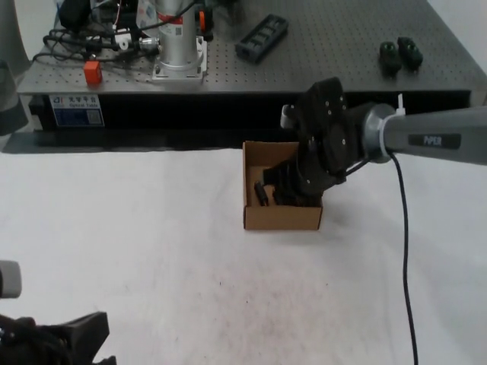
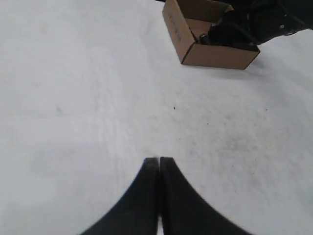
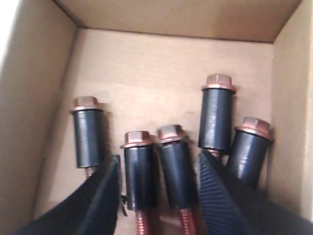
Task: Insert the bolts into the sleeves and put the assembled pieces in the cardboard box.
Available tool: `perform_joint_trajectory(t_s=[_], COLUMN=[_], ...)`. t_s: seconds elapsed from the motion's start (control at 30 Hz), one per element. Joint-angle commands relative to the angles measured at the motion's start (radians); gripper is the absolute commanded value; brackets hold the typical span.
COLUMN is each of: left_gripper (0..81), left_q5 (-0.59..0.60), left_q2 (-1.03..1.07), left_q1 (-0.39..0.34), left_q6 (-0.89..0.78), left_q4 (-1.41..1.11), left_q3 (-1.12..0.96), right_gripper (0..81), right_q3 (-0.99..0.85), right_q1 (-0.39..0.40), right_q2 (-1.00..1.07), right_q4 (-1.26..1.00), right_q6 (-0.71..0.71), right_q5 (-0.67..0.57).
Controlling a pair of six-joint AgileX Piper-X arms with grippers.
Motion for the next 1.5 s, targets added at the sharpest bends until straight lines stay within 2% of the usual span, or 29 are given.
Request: perform_joint_trajectory(t_s=[0.0,0.17,0.4,0.47,0.57,0.8,1.07,1.23,1.47], left_gripper=[0.6,0.6,0.6,0.6,0.6,0.6,0.6,0.6,0.6], left_q5=[-0.02,-0.02,-0.02,-0.013,-0.009,0.016,0.056,0.056,0.056], left_q2=[-0.019,-0.061,-0.145,-0.165,-0.194,-0.212,-0.212,-0.212,-0.212], left_q1=[0.003,0.003,0.003,0.003,0.003,0.003,0.003,0.003,0.003], left_q6=[-0.011,-0.057,-0.1,-0.1,-0.1,-0.111,-0.126,-0.126,-0.135], left_q4=[0.005,0.013,0.078,0.083,0.087,0.087,0.089,0.087,0.087], left_q3=[0.007,0.05,0.094,0.111,0.142,0.178,0.193,0.193,0.211], right_gripper=[33.5,19.0,0.2,2.9,2.8,2.8,2.8,2.8,2.8], right_q3=[-0.007,0.14,0.638,0.768,0.945,1.198,1.321,1.393,1.393], right_q1=[-0.004,0.004,0.008,0.008,0.008,0.008,0.008,0.008,0.008], right_q2=[-0.069,-0.274,-0.727,-0.852,-1.001,-1.221,-1.284,-1.29,-1.29], right_q4=[-0.003,-0.032,-0.187,-0.224,-0.235,-0.233,-0.251,-0.485,-0.534], right_q6=[0.004,-0.02,-0.042,-0.042,-0.042,-0.042,-0.042,-0.021,-0.012], right_q5=[-0.021,-0.065,-0.071,-0.071,-0.071,-0.07,-0.061,-0.042,-0.041])
